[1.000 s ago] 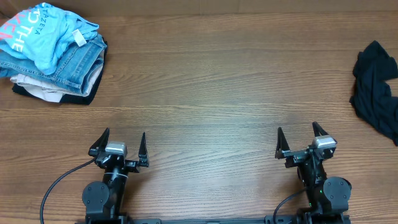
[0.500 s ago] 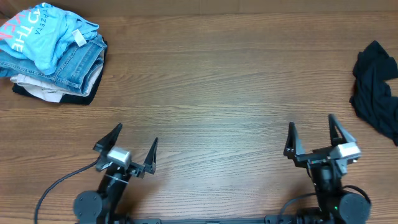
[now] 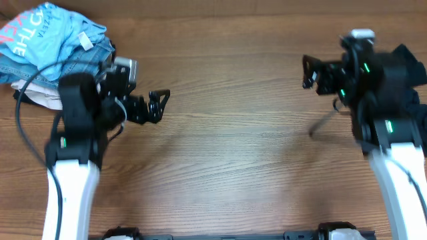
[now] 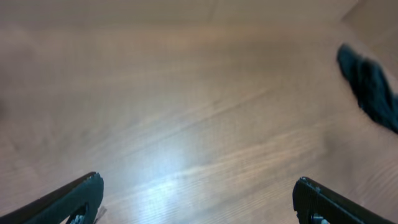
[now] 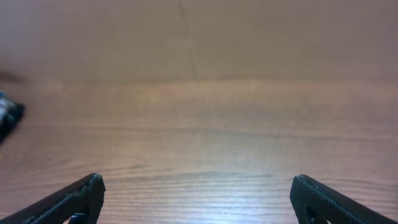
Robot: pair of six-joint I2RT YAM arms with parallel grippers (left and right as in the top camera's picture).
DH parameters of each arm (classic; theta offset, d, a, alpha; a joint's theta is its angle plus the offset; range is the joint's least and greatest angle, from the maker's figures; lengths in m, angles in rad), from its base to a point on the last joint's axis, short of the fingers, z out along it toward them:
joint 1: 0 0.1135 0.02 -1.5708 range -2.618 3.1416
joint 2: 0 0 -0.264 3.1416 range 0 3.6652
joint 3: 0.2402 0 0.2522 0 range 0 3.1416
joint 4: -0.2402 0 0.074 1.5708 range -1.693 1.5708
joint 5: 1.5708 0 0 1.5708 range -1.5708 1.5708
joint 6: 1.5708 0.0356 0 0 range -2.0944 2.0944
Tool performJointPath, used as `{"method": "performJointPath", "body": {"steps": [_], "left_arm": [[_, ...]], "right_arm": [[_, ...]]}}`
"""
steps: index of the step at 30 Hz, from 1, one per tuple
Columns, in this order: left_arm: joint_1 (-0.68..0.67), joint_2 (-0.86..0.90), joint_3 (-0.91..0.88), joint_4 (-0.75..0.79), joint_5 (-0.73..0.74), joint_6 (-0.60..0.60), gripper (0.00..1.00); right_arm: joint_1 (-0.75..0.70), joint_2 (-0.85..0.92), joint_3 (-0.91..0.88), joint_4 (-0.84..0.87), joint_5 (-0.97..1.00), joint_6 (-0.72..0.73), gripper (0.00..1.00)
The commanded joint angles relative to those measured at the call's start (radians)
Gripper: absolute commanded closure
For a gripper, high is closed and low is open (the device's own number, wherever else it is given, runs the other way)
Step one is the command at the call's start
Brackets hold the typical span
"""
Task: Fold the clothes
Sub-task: 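Reach the right gripper to the black T-shirt and grasp it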
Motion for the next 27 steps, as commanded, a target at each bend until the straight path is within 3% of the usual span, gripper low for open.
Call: {"method": "performJointPath", "body": {"steps": [1,7,9,14,18,20,23,27], "left_arm": [[-0.018,0.195,0.13,-0.093,0.011,0.097,0.0],[-0.031,0.484,0.133,-0.071,0.002,0.072,0.0],[-0.032,0.62,0.133,-0.083,0.021,0.062,0.0],[-0.032,0.761,0.133,-0.079,0.137,0.063,0.0],[-0.04,0.764,0.135,-0.079,0.158,0.064,0.0],[-0.061,0.756,0.139,-0.075,0.162,0.064,0.02],[-0.109,0.709,0.165,-0.076,0.237,0.125,0.06],[-0.189,0.604,0.237,-0.076,0.215,0.154,0.04]], "right_arm": [[-0.006,0.172,0.059,-0.028,-0.013,-0.002,0.0],[-0.011,0.43,0.058,-0.018,-0.046,0.009,0.0],[-0.045,0.489,0.058,0.037,0.024,0.111,0.0],[-0.221,0.494,0.058,0.101,0.198,0.26,0.0],[-0.418,0.494,0.058,0.155,0.193,0.291,0.01],[-0.523,0.505,0.058,0.188,0.193,0.299,0.09],[-0.608,0.548,0.058,0.231,0.193,0.312,0.21],[-0.648,0.612,0.058,0.235,0.193,0.312,0.26]]}}
